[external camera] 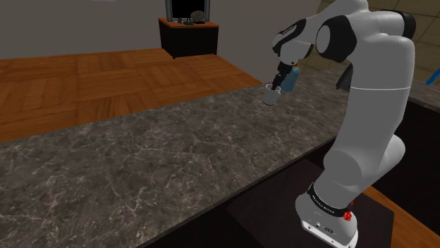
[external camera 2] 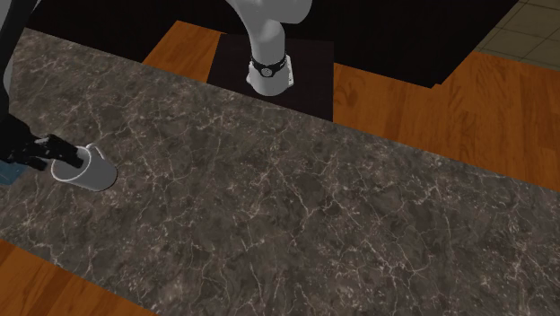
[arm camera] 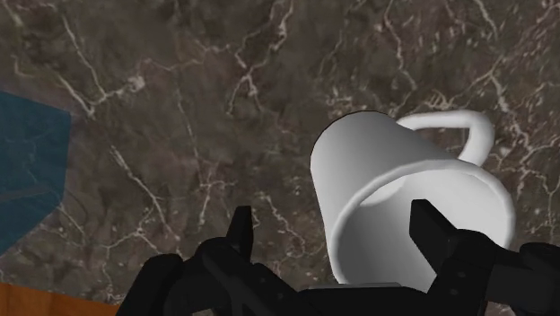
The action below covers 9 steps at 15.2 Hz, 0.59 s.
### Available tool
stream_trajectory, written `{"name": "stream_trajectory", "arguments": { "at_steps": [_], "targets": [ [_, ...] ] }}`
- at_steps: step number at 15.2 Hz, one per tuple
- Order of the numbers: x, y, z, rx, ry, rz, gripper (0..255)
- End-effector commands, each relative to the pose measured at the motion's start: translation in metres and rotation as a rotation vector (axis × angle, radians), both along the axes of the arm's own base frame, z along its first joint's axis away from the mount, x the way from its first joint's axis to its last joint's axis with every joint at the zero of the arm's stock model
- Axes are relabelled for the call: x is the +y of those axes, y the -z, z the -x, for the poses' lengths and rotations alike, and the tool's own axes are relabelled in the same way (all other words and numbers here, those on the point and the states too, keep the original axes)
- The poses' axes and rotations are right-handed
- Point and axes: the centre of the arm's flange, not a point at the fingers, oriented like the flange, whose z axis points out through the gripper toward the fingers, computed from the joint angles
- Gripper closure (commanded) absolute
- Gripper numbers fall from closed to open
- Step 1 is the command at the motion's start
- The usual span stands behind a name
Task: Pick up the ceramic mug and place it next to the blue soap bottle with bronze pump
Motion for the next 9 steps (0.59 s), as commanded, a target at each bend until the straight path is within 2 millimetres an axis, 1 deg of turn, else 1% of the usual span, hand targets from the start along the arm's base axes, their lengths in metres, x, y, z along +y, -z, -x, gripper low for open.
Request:
{"name": "stream_trajectory", "arguments": {
  "at_steps": [1,4,5,9],
  "targets": [
    [0.0,0.0,0.0,0.0,0.0,0.0,0],
    [-0.003,-0.039,0.004,0.0,0.0,0.0,0],
    [-0.004,-0.05,0.005,0.0,0.0,0.0,0],
    [-0.004,-0.05,0.005,0.0,0.0,0.0,0]
  ]
}}
